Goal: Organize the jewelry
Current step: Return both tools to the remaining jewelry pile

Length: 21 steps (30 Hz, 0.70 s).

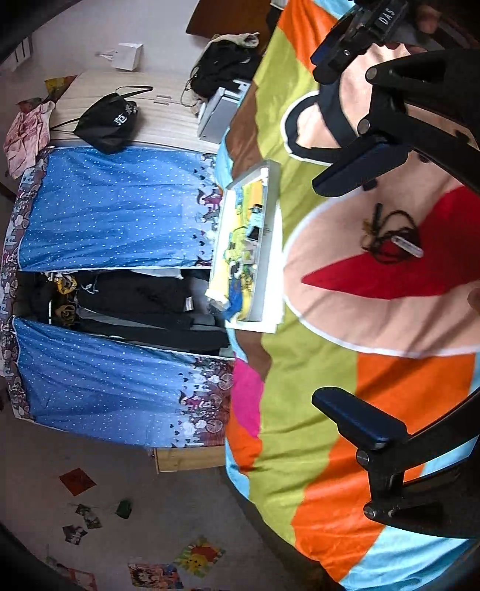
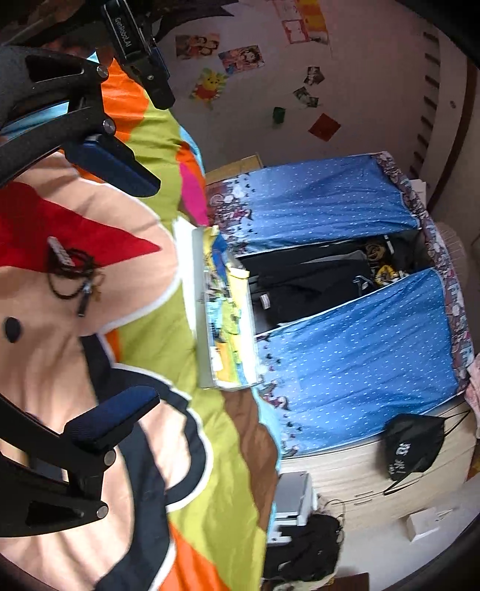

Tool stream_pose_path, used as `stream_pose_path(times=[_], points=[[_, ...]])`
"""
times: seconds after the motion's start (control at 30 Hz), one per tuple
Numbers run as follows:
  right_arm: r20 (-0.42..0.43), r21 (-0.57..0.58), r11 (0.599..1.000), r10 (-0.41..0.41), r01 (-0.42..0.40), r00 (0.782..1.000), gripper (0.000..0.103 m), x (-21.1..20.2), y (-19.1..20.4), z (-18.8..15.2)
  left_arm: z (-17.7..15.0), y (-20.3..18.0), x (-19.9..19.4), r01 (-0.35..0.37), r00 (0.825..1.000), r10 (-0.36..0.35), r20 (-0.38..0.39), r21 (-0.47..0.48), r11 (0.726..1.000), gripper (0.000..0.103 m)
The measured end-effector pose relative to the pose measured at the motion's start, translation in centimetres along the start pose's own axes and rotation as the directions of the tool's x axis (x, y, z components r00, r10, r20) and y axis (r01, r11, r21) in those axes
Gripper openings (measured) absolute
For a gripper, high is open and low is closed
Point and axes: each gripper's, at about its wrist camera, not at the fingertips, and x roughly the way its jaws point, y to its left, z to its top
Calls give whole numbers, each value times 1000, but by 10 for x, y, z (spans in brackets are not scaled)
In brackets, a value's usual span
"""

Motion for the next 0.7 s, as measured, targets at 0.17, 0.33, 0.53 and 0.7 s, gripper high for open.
stream_pose_path(times=[0.17, 0.33, 0.53, 0.7], points=[[-71, 24, 1000, -19, 20, 997, 103, -5, 2, -18, -30, 10, -3, 23, 998, -23, -54, 1, 1000, 101], [-160, 71, 996, -39, 51, 986, 103, -3, -1, -36, -58, 16, 2, 45, 993, -44, -111, 8, 999, 101], [-298, 59, 994, -69, 91, 952, 103, 15, 2, -55, -77, 19, 14, 73, 973, -70, -218, 4, 997, 101], [-384, 69, 993, -66, 99, 921, 103, 29, -2, -66, -83, 15, 25, 84, 958, -76, -275, 15, 996, 101]])
